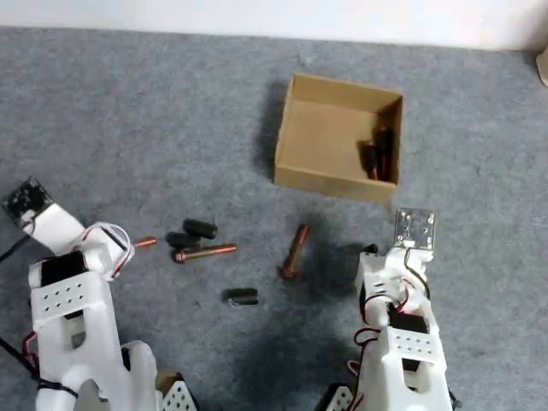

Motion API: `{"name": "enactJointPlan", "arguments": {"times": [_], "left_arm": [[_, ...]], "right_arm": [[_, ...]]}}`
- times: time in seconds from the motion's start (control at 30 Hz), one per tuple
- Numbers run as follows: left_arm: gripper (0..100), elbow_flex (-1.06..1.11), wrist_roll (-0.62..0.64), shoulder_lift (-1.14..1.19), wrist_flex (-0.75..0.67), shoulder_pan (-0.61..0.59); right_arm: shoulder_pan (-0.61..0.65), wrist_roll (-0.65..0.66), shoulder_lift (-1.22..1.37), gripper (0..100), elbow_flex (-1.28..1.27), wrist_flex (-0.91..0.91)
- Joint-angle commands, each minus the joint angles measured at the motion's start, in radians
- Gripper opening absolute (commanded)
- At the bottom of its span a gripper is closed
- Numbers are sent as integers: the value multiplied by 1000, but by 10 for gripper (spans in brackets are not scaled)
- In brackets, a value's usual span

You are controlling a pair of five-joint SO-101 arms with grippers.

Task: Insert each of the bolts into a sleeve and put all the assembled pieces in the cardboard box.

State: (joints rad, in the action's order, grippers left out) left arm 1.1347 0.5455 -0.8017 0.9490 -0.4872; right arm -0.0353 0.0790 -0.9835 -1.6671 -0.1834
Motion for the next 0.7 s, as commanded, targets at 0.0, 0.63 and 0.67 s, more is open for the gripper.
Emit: {"name": "enactJointPlan", "arguments": {"times": [0.0,0.63,0.67], "left_arm": [[295,-2,32,-18,84,58],[305,1,219,-16,78,90],[305,1,219,-16,78,90]], "right_arm": [[-13,-2,-8,214,-65,24],[-13,-2,-8,214,-65,24],[-13,-2,-8,214,-65,24]]}}
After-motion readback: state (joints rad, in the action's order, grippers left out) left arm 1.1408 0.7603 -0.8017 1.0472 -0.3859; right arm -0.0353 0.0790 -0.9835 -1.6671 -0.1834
